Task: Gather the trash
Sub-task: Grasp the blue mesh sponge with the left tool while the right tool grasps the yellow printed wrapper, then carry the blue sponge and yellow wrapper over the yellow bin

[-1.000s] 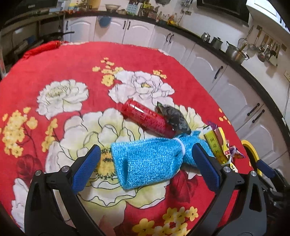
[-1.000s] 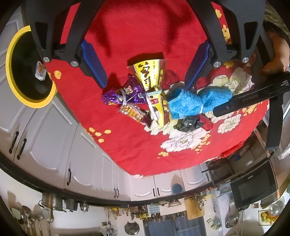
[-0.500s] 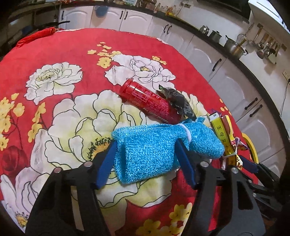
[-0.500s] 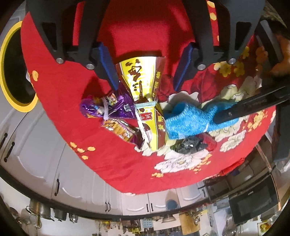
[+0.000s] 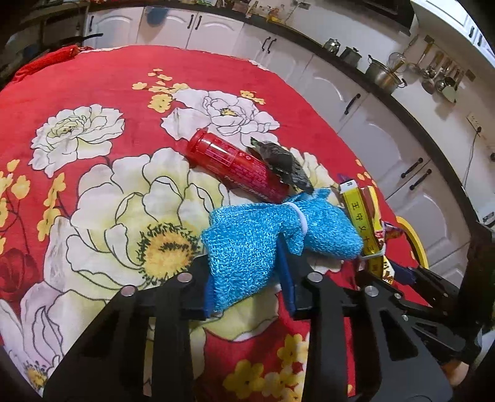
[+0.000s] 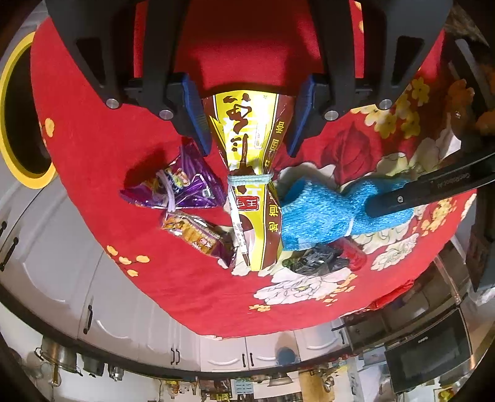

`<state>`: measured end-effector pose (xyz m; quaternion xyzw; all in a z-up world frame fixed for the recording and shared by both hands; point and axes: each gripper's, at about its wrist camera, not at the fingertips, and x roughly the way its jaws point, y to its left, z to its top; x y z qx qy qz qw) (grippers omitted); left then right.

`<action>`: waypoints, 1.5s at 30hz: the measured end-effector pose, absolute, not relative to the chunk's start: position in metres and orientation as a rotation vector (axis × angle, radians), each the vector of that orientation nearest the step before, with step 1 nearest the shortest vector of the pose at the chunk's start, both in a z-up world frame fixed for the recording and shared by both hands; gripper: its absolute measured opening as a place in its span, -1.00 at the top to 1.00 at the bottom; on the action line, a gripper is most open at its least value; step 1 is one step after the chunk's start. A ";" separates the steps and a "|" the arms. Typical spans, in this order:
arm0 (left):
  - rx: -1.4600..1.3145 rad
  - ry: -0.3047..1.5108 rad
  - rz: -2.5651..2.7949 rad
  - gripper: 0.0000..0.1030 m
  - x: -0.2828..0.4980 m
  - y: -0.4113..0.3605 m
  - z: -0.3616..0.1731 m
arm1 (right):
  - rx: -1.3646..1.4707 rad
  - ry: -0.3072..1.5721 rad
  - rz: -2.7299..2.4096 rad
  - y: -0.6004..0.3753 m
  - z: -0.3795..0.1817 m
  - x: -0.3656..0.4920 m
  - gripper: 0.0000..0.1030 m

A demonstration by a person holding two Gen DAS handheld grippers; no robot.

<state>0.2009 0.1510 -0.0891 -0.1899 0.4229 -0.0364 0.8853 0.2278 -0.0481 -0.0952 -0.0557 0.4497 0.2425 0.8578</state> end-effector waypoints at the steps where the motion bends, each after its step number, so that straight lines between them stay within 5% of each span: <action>1: -0.394 0.878 -0.081 0.57 0.200 0.150 -0.088 | -0.105 0.949 0.515 -0.050 -0.095 0.227 0.07; 14: -0.329 0.859 -0.128 0.74 0.175 0.128 -0.072 | -0.020 0.967 0.547 -0.071 -0.088 0.204 0.08; 45: -0.236 0.807 -0.268 0.76 0.156 0.059 -0.031 | 0.076 0.830 0.426 -0.157 -0.037 0.172 0.08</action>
